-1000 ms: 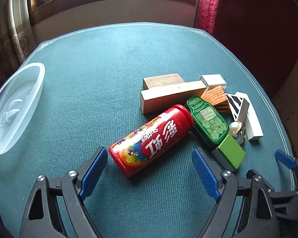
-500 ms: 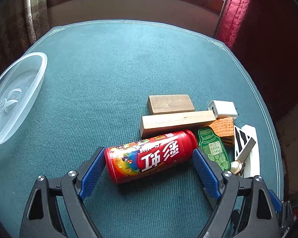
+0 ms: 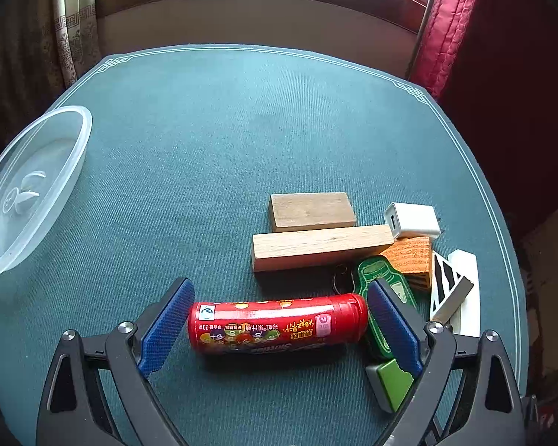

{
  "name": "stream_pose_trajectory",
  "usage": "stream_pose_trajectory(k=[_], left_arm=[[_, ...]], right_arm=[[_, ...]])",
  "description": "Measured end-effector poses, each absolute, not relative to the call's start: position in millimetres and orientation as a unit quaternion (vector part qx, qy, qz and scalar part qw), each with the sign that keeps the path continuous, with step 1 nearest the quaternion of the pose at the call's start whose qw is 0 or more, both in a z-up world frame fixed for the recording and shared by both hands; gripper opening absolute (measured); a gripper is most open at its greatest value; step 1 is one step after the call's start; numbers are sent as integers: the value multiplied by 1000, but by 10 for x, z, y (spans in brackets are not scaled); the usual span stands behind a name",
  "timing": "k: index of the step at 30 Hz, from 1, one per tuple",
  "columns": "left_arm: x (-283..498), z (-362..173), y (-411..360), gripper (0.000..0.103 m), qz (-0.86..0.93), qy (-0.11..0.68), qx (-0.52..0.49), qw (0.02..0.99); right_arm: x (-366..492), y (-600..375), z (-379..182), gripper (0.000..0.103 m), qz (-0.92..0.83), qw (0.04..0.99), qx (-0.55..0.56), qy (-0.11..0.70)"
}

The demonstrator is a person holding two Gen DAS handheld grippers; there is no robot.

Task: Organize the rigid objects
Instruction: 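Lower the left tool onto the red can and close its fingers, then carry the red can into the clear bowl while the right tool grasps the green block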

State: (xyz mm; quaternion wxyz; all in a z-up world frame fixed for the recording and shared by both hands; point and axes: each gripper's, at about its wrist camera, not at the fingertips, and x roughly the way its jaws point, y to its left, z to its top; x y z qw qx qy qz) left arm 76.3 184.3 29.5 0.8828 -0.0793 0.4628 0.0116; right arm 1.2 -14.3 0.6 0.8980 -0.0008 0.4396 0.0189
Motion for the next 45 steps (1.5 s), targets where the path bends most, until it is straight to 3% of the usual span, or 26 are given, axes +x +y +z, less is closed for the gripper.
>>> stream_pose_trajectory(k=[18, 33, 36, 41, 45], left_arm=[[399, 27, 1883, 96, -46, 478, 19, 877], [257, 61, 2088, 96, -51, 446, -6, 894], [217, 89, 2161, 96, -39, 439, -3, 897], [164, 149, 2276, 96, -27, 428, 0, 904], [114, 190, 2355, 96, -20, 417, 2, 909]], right_arm=[[-3, -132, 11, 103, 17, 898, -1, 440], [-86, -77, 110, 103, 62, 901, 25, 430], [-88, 127, 175, 97, 82, 905, 10, 417], [53, 382, 202, 73, 101, 903, -13, 418], [143, 487, 157, 60, 108, 898, -19, 426]])
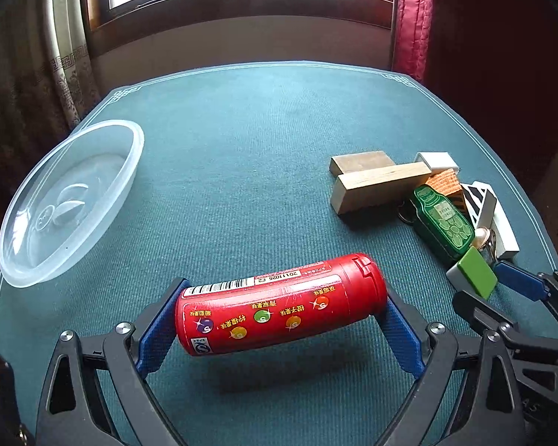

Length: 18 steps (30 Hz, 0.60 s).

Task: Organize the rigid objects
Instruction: 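Carry the red can into the clear bowl while the right tool grasps the green block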

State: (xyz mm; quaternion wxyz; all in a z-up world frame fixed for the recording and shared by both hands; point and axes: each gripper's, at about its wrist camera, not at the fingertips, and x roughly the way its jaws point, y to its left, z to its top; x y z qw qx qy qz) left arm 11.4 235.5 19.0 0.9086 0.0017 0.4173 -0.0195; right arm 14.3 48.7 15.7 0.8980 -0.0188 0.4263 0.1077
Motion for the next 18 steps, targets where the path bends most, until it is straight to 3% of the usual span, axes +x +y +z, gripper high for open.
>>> stream_pose_trajectory(k=[5, 18], left_arm=[[114, 241, 2440, 96, -16, 410, -1, 912], [133, 344, 2615, 96, 10, 398, -4, 917]], right_arm=[[206, 582, 144, 38, 97, 901, -40, 422], [123, 551, 159, 31, 106, 897, -4, 428]])
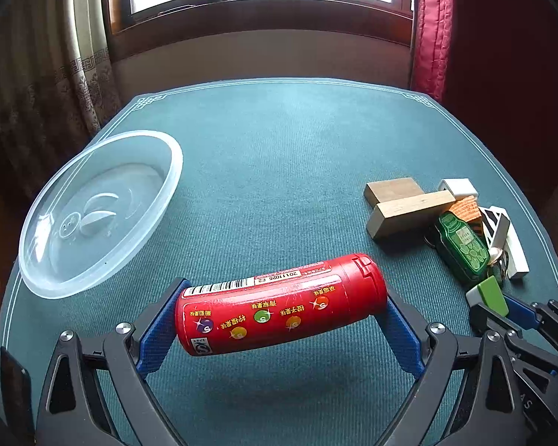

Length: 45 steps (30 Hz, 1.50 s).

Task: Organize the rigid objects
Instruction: 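Carry the red can into the clear bowl while the right tool grasps the green block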

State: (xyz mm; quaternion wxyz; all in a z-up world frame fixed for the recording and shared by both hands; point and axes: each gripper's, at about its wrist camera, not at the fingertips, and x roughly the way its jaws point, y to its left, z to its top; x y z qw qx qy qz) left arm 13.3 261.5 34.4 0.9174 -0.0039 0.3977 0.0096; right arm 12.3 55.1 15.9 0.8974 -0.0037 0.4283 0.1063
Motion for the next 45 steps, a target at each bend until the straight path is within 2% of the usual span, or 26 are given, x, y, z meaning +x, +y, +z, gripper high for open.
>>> stream_pose_trajectory(k=[8, 23, 45], left_arm=[[183, 412, 2787, 96, 40, 387, -5, 921], [255, 629, 3521, 96, 134, 342, -23, 930], [349, 486, 4363, 96, 203, 356, -98, 907]], right_arm=[[108, 604, 222, 31, 140, 887, 35, 438], [209, 946, 334, 31, 174, 882, 28, 438], [503, 1668, 493, 31, 222, 875, -9, 430]])
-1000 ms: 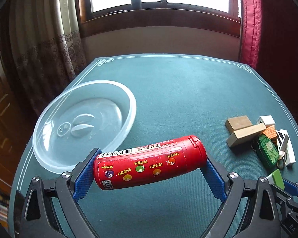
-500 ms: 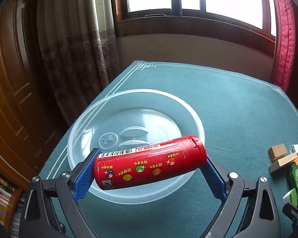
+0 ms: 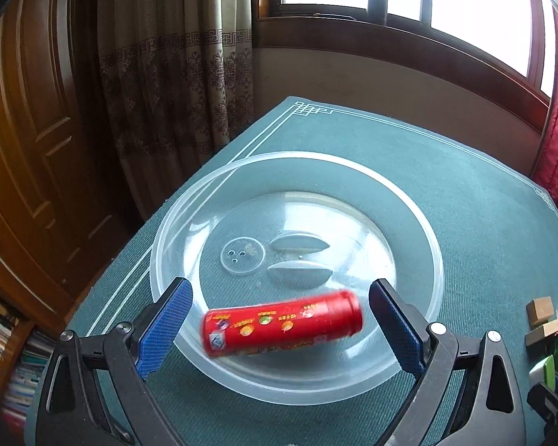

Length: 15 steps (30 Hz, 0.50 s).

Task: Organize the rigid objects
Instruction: 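Carry the red can into the clear bowl while the right tool grasps the green block, then place the green block into the bowl with the right tool and release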

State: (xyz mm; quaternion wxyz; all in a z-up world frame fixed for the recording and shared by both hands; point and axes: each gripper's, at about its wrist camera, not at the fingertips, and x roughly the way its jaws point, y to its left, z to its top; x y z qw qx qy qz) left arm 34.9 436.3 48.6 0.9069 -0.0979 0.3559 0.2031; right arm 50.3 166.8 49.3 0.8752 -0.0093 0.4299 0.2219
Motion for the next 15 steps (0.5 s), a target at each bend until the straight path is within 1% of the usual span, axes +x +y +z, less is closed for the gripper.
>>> stream_pose_trajectory(k=[8, 15], left_arm=[[199, 538, 4436, 96, 217, 346, -118, 905], [143, 549, 4407, 96, 226, 341, -111, 906]], right_arm=[[673, 2021, 626, 31, 255, 874, -21, 414], [768, 2567, 681, 31, 300, 868, -60, 392]])
